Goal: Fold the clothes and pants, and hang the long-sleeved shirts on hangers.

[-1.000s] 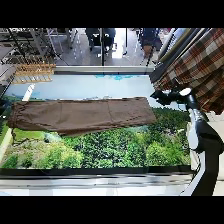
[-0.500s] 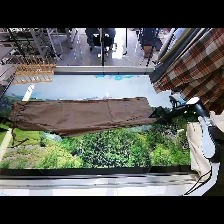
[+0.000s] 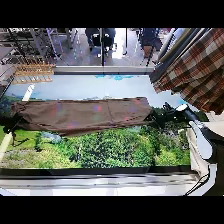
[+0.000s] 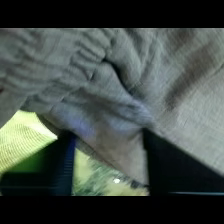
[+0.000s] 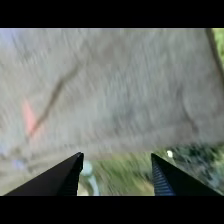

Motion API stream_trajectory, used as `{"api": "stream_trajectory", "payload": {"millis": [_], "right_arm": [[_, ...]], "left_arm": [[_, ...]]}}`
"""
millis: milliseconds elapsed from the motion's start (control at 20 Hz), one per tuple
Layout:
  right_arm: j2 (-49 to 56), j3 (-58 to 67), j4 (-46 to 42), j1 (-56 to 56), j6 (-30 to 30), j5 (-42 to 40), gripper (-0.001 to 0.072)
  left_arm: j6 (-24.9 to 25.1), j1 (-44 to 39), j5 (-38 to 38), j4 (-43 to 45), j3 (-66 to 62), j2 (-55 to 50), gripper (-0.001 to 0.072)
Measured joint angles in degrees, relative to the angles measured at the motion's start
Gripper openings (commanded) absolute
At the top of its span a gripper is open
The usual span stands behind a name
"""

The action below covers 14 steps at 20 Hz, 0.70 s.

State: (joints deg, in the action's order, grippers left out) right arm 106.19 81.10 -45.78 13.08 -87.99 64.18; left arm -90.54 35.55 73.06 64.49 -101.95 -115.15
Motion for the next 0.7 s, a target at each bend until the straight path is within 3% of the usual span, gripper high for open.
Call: {"api": "stream_trajectory", "payload": {"millis": [50,100,150,250,450,700], "right_arm": [[0.0,-0.1,-0.1,-0.7,-0.7,-2.2,0.0482],[0.1,-0.2,-0.3,-1.5,-1.3,-4.6,0.0347],[0.2,-0.2,-0.9,-2.6,-1.7,-7.8,0.0201],[0.3,-0.4,-1.8,-4.7,-2.6,-12.6,0.0019],[-0.6,-0.3,-3.2,-6.7,-1.6,-14.4,0.002],[-5.2,-0.3,-16.7,-7.0,4.2,2.2,0.002]], "left_arm": [[-0.3,-0.2,-0.7,-0.3,0.0,-0.3,0.0123],[-0.4,-0.5,-1.3,-0.8,0.0,-0.5,0.0014],[-0.6,-0.7,-2.0,-1.3,0.0,-0.6,0.0011],[-0.6,-1.1,-3.0,-2.2,0.0,-0.8,0.0008],[2.6,-0.6,-1.2,-4.4,0.0,-0.3,0.0006],[8.2,2.8,8.0,1.6,0.1,2.8,0.0006]]}}
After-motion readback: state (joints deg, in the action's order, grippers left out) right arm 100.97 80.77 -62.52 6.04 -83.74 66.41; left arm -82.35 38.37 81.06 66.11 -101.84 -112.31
